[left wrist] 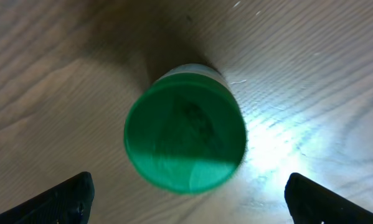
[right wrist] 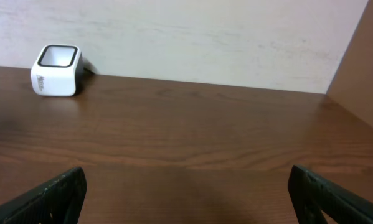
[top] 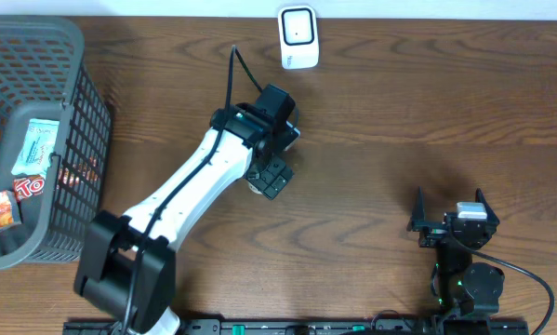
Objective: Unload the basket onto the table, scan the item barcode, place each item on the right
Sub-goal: 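Lower the bottle onto the table in front of the scanner and release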
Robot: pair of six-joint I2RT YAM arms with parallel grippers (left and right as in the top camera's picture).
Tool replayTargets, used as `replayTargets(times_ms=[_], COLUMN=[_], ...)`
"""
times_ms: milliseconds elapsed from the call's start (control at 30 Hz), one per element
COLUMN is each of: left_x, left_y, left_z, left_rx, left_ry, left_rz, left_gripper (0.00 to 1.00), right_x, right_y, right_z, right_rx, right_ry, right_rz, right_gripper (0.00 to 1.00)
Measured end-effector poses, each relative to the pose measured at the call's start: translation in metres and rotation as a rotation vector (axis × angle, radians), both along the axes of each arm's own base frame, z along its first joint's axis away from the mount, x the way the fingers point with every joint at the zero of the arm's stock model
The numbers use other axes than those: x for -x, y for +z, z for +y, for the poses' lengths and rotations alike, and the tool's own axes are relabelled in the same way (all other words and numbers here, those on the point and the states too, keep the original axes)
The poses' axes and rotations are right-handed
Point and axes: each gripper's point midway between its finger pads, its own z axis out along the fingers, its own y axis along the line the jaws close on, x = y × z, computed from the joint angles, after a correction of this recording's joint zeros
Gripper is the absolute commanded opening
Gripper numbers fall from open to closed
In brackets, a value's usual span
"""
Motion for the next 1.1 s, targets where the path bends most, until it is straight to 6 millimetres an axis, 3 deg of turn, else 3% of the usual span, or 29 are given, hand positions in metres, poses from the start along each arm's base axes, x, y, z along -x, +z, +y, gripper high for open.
replayTargets(times_ms=[333, 433, 567, 667, 1100], left_x=[-0.005, -0.005, -0.005, -0.005, -0.005], left_y=[-0.037, -0.045, -0.046, -0.046, -0.046], left_z=[-0.002, -0.003, -0.003, -0.003, -0.004], left_rx=[-0.034, -0.038, -0.035, -0.032, 0.011], left_ry=[-0.007, 0.003, 0.025, 0.059, 0.399], left_rz=[0.064, 0.076, 0.078, 0.079, 0.088], left_gripper=[0.98, 0.90, 0.80, 0.79, 0.64], right_x=[0.000, 0.000, 0.000, 0.000, 0.000], right_y=[0.000, 0.000, 0.000, 0.000, 0.000], right_z=[0.000, 0.000, 0.000, 0.000, 0.000], right_rx=[0.000, 0.000, 0.000, 0.000, 0.000], right_ry=[0.000, 0.000, 0.000, 0.000, 0.000], right_rz=[0.000, 0.000, 0.000, 0.000, 0.000], right_gripper=[0.99, 0.99, 0.99, 0.99, 0.99])
